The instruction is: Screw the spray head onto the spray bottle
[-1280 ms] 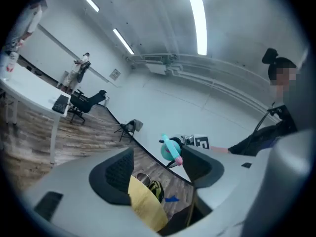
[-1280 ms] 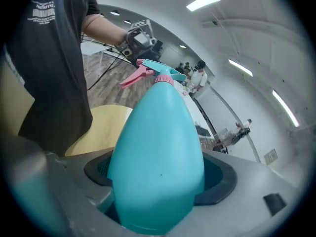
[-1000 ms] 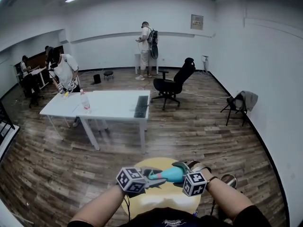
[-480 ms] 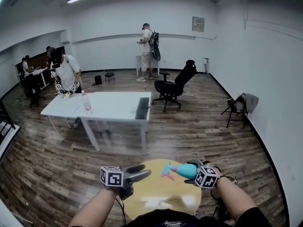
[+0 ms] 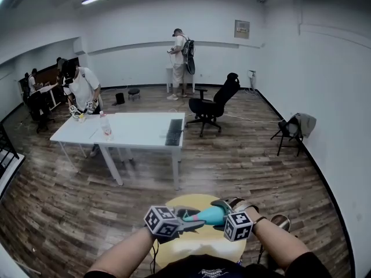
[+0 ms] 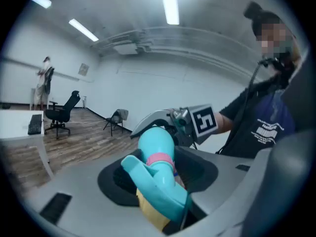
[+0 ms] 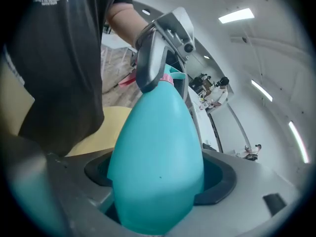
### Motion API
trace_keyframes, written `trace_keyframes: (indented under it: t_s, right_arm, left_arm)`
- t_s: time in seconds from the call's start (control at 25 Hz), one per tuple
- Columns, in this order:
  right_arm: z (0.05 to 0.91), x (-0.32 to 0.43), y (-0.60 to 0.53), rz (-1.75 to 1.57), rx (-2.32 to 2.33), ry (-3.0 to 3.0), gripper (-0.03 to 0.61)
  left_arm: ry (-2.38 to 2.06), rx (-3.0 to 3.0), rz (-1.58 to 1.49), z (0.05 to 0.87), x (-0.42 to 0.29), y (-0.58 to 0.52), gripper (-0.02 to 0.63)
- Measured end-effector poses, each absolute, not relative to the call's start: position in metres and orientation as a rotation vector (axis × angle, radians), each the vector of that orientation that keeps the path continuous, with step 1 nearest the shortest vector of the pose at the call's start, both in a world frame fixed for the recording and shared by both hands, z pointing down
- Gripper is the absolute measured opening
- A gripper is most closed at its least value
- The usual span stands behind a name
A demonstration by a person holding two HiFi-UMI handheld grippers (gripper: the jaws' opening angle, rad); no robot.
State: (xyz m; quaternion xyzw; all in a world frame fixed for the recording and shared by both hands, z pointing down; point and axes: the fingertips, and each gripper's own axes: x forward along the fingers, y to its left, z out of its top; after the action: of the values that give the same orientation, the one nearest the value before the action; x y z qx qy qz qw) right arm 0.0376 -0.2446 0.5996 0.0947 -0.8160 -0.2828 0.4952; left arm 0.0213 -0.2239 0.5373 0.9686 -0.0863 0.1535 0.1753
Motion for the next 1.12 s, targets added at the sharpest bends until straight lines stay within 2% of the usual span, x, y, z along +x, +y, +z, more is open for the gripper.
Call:
trace_keyframes:
  t_s: [0.28, 0.4, 0.56, 0.72, 0.8, 0.96, 1.0, 1.04, 1.12]
  right_arm:
    - [0.601, 0.039, -0.23, -0.63, 0.151, -2.022, 0.443]
    - [0.605, 0.041, -0.232, -0.568, 0.156, -2.065, 0.445]
    - [0.618, 0.075, -0.251, -0.357, 0.29, -2.154, 0.448]
    - [0.628, 0.112, -0.263, -0.284, 0.385, -2.127, 0.448]
    - [0.621, 0.101, -0.26, -0.354, 0.363, -2.094, 0.448]
    - [0.602, 0.046, -0.247, -0.566, 0.243, -2.042, 0.449]
    - [0.601, 0.04, -0.245, -0.599, 0.221, -2.023, 0.449]
    - [0.602, 0.039, -0.245, -0.614, 0.205, -2.01, 0.449]
    - [0.606, 0.043, -0.241, -0.598, 0.18, -2.019, 0.448]
  left_arm:
    - [-0.219, 2.856, 0.628, 0.543, 0.023, -0.212, 0.239]
    - [-0.298, 2.751, 0.429, 0.537, 0.018, -0.223, 0.252]
    - [-0.453, 2.532, -0.031, 0.51, -0.045, -0.258, 0.333]
    - [-0.587, 2.466, -0.022, 0.521, -0.1, -0.272, 0.333]
    - [-0.56, 2.508, 0.054, 0.524, -0.088, -0.266, 0.333]
    - [-0.329, 2.656, 0.283, 0.533, -0.006, -0.238, 0.333]
    - [-0.295, 2.687, 0.348, 0.537, 0.009, -0.232, 0.299]
    - [-0.28, 2.709, 0.398, 0.541, 0.018, -0.229, 0.226]
    - [-0.263, 2.726, 0.452, 0.544, 0.022, -0.224, 0.225]
